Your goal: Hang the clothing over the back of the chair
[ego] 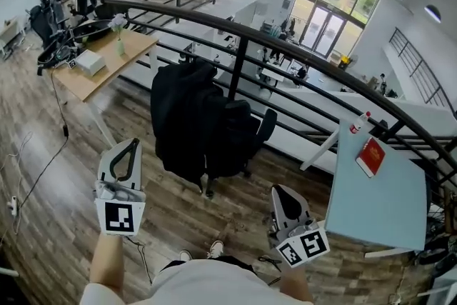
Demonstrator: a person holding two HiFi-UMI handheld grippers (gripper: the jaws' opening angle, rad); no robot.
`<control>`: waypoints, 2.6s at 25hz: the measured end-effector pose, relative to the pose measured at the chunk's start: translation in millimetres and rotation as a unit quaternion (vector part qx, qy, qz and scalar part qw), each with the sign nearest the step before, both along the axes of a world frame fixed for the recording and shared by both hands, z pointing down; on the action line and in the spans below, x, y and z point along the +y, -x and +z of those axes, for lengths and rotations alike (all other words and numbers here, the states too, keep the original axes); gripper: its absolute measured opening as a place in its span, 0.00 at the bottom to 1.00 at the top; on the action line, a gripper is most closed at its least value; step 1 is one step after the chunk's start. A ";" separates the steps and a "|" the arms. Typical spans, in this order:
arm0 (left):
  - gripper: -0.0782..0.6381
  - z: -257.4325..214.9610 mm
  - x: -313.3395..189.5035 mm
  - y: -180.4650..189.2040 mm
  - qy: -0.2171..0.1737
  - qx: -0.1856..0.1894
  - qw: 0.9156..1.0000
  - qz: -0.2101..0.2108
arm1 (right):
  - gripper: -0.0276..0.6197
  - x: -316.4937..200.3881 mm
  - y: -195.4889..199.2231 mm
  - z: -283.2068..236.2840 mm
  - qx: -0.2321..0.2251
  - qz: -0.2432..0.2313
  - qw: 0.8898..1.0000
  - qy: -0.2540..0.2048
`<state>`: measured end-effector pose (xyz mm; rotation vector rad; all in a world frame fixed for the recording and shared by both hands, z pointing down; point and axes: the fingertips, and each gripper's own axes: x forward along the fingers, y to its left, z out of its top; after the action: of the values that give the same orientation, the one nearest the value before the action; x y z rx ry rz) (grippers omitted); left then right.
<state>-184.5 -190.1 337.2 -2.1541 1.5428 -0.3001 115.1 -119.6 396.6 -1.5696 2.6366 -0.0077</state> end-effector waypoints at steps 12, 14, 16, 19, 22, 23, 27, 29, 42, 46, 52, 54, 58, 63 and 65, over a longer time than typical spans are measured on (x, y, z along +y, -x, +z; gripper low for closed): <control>0.14 23.5 35.9 28.8 0.024 0.055 0.998 -0.036 | 0.07 -0.1 3.5 2.6 0.009 -0.003 1.000 0.004; 0.14 24.5 40.7 29.9 0.025 0.058 0.997 -0.040 | 0.07 1.3 2.4 2.4 0.009 -0.002 1.000 0.004; 0.14 26.0 44.0 29.9 0.024 0.058 0.997 -0.043 | 0.07 1.7 2.5 2.7 0.009 -0.002 1.000 0.003; 0.14 29.3 45.4 30.6 0.024 0.058 0.997 -0.040 | 0.07 2.1 6.1 3.7 0.010 0.001 1.000 0.003; 0.14 31.1 45.4 29.6 0.026 0.052 0.998 -0.033 | 0.07 3.1 7.6 3.7 0.011 0.004 1.000 0.005; 0.14 31.5 45.5 29.6 0.026 0.050 0.998 -0.032 | 0.07 3.5 7.8 4.0 0.011 0.005 1.000 0.006; 0.14 35.2 44.7 30.7 0.030 0.053 0.998 -0.032 | 0.07 4.6 9.4 7.3 0.010 0.007 1.000 0.008; 0.14 36.0 44.5 30.6 0.030 0.056 0.998 -0.031 | 0.07 4.6 10.7 8.0 0.010 0.007 1.000 0.009; 0.14 37.6 38.9 31.8 0.031 0.059 0.997 -0.025 | 0.07 -0.9 14.5 9.2 0.014 0.011 1.000 0.011; 0.14 38.5 37.3 31.0 0.033 0.058 0.997 -0.026 | 0.07 -3.9 15.6 10.0 0.017 0.008 1.000 0.011; 0.14 39.8 37.1 29.9 0.035 0.060 0.997 -0.027 | 0.07 -5.2 18.3 9.7 0.024 0.003 1.000 0.004; 0.14 40.2 36.6 29.9 0.035 0.059 0.997 -0.026 | 0.07 -6.4 19.9 8.5 0.027 0.002 1.000 0.003; 0.14 40.1 33.8 31.4 0.032 0.061 0.997 -0.024 | 0.07 -11.2 23.1 7.9 0.027 0.001 1.000 0.003; 0.14 39.9 32.0 35.5 0.034 0.060 0.997 -0.029 | 0.07 -17.2 27.4 4.8 0.026 -0.006 1.000 0.000; 0.14 38.1 32.4 37.8 0.034 0.059 0.997 -0.030 | 0.07 -18.2 30.6 2.3 0.026 -0.009 1.000 -0.002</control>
<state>-222.2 -157.7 375.2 -2.2160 1.6870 -0.2509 84.4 -137.7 398.8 -1.5664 2.6878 0.0386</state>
